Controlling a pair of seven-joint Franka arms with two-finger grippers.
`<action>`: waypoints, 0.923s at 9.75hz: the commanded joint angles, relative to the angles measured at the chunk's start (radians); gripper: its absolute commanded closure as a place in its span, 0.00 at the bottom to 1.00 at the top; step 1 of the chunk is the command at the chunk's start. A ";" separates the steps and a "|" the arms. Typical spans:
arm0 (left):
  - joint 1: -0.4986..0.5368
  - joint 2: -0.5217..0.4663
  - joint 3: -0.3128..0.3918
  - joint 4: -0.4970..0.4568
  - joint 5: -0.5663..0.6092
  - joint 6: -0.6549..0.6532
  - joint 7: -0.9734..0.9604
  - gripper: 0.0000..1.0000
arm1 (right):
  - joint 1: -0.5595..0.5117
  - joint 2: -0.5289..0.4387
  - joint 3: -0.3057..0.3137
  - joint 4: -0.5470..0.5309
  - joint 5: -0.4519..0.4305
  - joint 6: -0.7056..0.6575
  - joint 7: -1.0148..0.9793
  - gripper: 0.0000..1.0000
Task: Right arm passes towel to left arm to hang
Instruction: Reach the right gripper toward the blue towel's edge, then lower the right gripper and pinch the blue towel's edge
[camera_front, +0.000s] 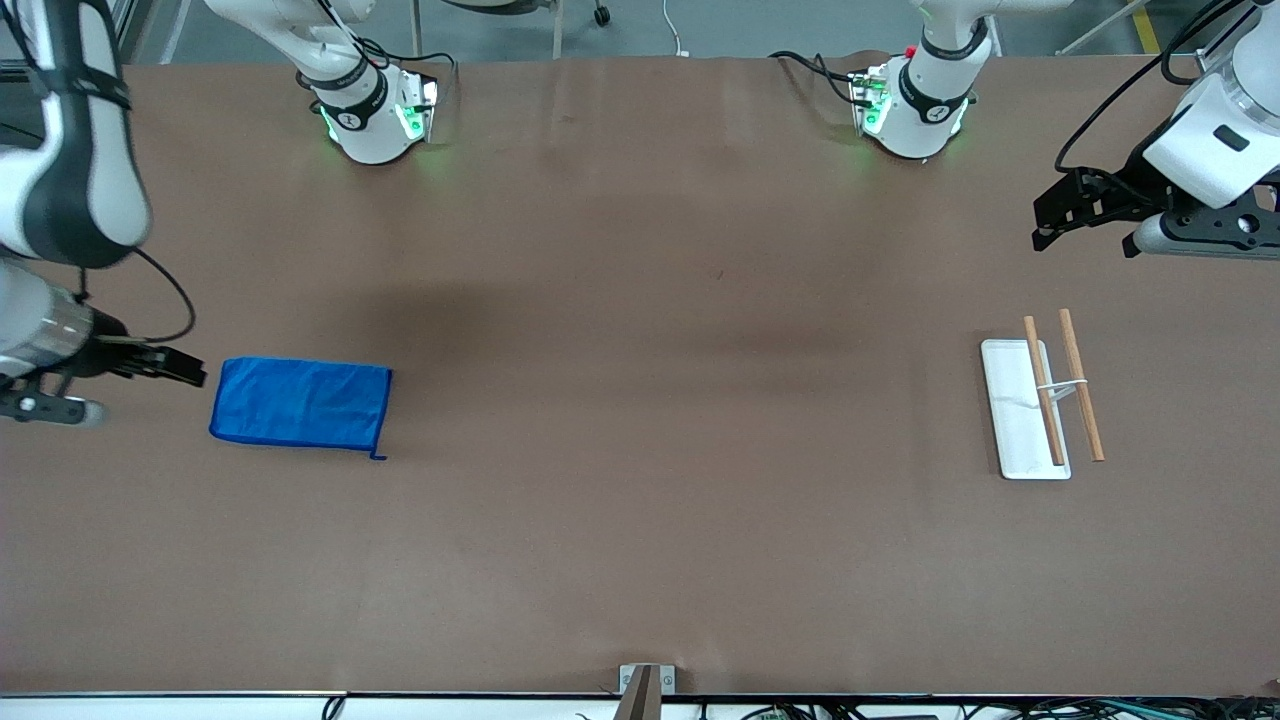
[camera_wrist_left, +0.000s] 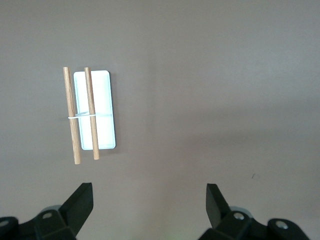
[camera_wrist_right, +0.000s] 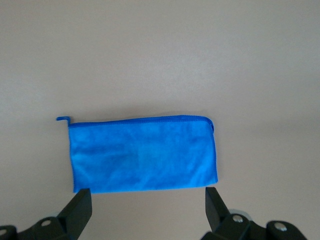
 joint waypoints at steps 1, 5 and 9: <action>0.000 0.029 0.000 -0.001 -0.002 0.001 0.009 0.01 | -0.001 0.030 -0.002 -0.144 -0.020 0.186 -0.029 0.00; -0.003 0.033 0.000 0.001 0.001 0.002 0.006 0.01 | -0.004 0.158 -0.002 -0.274 -0.020 0.451 -0.051 0.00; -0.003 0.043 0.000 0.002 0.001 0.002 0.004 0.01 | -0.005 0.215 0.000 -0.305 -0.015 0.524 -0.086 0.00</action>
